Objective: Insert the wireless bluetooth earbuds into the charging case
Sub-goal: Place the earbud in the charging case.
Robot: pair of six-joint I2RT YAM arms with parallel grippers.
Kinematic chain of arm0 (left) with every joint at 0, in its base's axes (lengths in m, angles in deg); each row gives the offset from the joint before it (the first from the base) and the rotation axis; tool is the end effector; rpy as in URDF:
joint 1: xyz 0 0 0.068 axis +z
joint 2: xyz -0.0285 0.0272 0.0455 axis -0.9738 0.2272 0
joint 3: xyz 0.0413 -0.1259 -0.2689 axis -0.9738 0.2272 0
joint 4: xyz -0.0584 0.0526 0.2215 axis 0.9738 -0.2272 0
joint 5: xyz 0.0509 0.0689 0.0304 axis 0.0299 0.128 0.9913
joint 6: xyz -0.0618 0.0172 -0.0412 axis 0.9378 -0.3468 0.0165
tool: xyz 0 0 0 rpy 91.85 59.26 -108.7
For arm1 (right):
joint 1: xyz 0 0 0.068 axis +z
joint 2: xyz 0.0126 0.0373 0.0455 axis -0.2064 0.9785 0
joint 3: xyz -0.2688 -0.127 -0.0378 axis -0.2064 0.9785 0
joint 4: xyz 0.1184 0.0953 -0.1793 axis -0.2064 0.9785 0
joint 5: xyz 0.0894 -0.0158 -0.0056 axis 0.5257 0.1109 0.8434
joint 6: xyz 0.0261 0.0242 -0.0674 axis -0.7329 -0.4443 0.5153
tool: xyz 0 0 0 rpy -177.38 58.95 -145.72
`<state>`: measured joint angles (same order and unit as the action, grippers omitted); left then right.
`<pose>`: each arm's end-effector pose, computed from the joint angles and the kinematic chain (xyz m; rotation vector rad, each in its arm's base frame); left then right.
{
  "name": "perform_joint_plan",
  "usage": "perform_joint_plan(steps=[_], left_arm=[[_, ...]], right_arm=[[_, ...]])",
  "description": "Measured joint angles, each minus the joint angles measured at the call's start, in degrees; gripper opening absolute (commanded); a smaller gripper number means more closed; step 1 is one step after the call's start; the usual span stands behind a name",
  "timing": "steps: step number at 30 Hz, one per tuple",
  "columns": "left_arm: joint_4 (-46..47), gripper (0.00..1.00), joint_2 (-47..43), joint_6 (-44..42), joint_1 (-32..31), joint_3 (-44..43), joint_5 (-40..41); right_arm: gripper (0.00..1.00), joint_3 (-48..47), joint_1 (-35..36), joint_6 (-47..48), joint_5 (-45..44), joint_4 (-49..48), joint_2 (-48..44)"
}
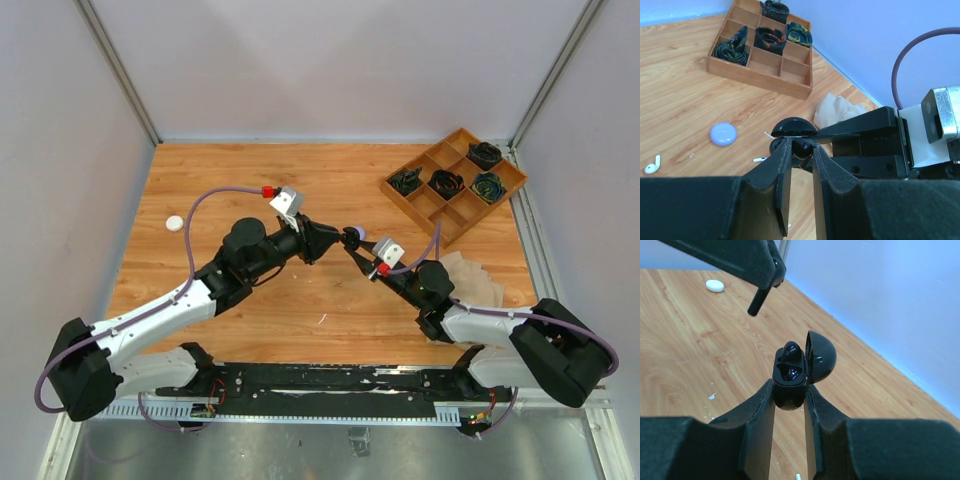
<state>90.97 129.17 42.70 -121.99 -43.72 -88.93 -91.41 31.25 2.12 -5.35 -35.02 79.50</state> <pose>0.1680 -0.1785 0.3459 0.4606 1.6281 -0.9479 0.1613 0.1683 0.2779 -0.7849 1.0923 0.5600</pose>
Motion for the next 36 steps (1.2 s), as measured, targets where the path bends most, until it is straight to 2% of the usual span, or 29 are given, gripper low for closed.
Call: perform_joint_plan(steps=[14, 31, 36], left_arm=[[8.52, 0.22, 4.72, 0.55, -5.42, 0.07, 9.01], [11.19, 0.22, 7.72, 0.74, -6.36, 0.98, 11.85], [11.93, 0.25, 7.69, 0.79, -6.45, 1.62, 12.11]], right_arm=[[0.11, 0.02, 1.05, 0.09, -2.78, -3.93, 0.7], [0.11, 0.2, 1.36, 0.04, -3.54, -5.92, 1.01], [0.11, 0.35, 1.42, 0.02, -3.65, -5.92, 1.01]])
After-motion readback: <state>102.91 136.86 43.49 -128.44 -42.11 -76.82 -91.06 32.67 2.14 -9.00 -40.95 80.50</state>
